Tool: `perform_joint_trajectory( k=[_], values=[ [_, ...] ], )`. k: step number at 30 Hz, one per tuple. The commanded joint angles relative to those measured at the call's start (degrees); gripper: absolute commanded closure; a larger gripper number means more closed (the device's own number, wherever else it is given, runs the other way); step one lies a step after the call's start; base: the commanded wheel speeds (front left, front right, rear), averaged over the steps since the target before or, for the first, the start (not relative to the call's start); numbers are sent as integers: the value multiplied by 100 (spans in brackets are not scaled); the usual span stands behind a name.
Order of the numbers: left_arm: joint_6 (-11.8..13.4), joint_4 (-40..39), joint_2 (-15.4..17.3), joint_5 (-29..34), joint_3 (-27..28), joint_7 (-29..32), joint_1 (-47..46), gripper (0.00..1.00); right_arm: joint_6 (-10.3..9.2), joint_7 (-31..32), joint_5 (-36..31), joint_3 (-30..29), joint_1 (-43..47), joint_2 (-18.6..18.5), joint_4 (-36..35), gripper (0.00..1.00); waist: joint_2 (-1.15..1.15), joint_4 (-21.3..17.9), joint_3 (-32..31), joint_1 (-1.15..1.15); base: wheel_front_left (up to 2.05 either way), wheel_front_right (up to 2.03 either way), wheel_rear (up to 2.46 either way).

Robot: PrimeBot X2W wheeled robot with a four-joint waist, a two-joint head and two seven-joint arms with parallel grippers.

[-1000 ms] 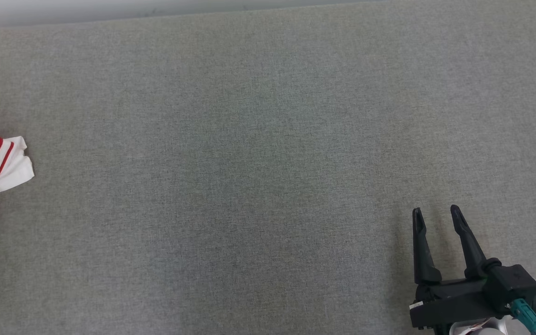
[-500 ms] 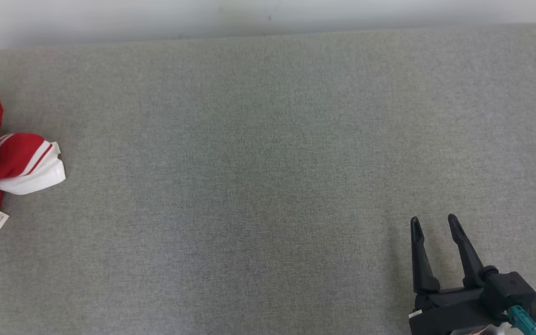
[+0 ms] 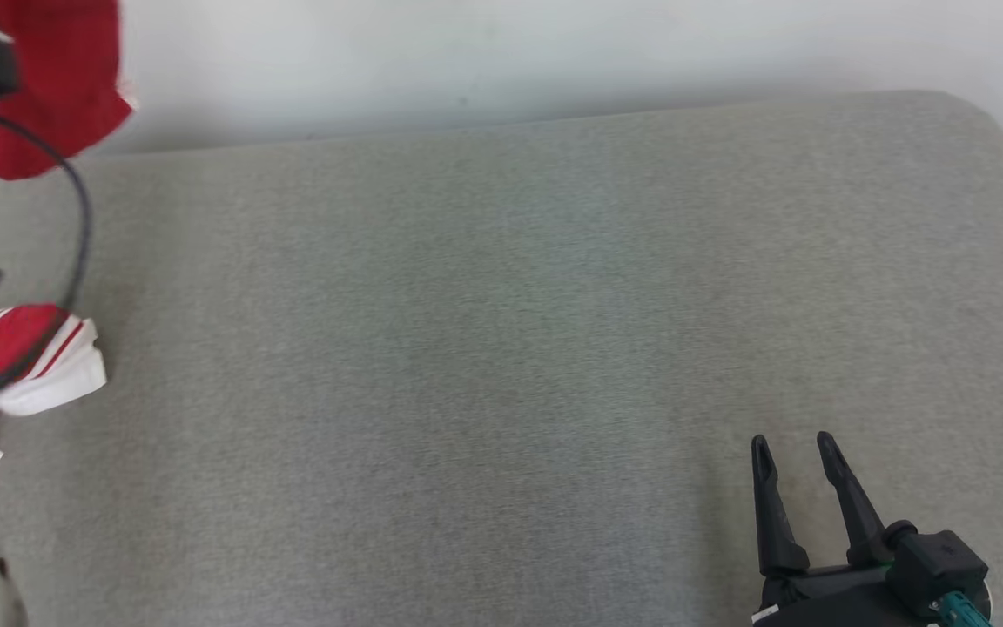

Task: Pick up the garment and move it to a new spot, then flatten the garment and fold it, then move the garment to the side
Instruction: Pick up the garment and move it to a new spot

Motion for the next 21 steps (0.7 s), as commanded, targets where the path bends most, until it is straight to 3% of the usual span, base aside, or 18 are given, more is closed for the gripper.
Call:
perform_joint_trajectory(
  k=[1,11,21],
  values=[
    [-3,-107,-39,-68,-60,19,123,100,-12,-3,26,17,44,3,21,0,0,-224,-135,1,0,0,0],
    [-3,-1396,-539,-398,-856,495,694,100,-12,-4,178,86,57,6,90,0,0,-878,-174,1,0,0,0],
    [-2,-1745,-1142,-406,-1653,556,1895,100,-12,-4,177,98,86,6,110,0,0,-1251,-146,1,0,0,0]
  ],
)
